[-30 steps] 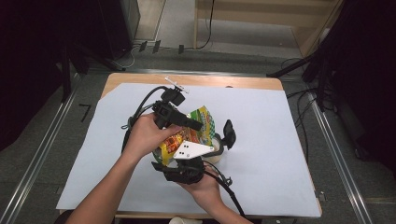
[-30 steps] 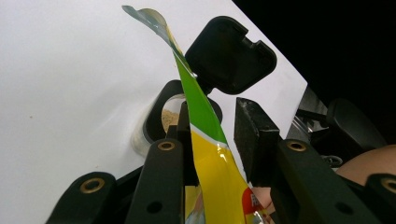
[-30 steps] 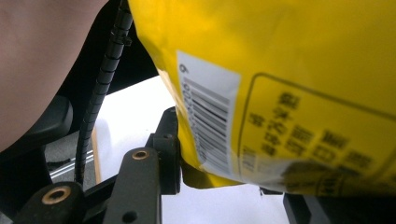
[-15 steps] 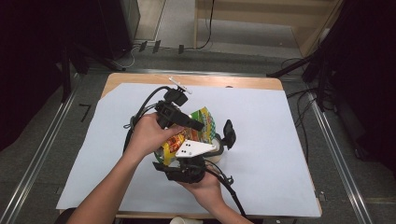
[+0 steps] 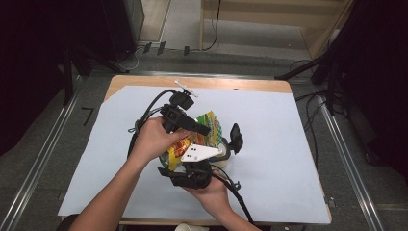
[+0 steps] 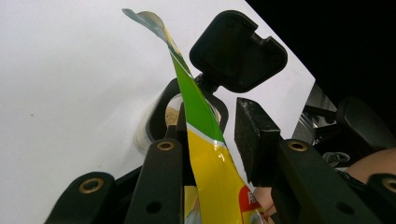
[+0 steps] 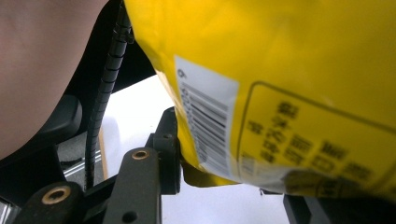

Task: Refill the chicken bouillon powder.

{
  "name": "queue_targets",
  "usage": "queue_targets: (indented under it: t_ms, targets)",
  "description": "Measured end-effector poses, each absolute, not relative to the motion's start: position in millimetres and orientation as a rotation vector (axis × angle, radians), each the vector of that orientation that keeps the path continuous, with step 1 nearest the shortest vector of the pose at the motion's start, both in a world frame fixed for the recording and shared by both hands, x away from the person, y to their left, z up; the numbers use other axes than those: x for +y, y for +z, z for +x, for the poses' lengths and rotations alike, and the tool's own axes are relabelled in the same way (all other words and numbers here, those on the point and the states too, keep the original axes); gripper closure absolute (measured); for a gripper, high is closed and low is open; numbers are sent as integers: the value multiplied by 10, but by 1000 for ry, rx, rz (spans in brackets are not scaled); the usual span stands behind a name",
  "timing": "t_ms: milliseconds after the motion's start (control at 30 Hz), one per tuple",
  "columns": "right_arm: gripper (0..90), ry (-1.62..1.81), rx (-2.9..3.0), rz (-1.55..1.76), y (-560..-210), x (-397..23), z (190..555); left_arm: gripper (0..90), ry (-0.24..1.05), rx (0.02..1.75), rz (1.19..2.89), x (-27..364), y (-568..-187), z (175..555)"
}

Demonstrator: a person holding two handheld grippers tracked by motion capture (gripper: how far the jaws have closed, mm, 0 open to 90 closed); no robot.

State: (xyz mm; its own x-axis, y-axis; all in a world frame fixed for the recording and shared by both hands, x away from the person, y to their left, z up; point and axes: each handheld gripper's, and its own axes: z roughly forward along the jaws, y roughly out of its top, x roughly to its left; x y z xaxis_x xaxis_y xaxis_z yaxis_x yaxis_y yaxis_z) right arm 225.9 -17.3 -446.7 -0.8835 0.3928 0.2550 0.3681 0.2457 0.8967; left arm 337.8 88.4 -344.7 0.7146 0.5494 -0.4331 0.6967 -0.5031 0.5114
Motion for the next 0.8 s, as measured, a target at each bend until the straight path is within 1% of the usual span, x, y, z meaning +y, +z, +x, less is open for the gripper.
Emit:
queue_targets:
  t_ms: [800]
  targets:
    - [613, 1745, 2461, 752, -4464, -172, 2254, 726, -277, 935, 2236, 877, -3448, 3375]
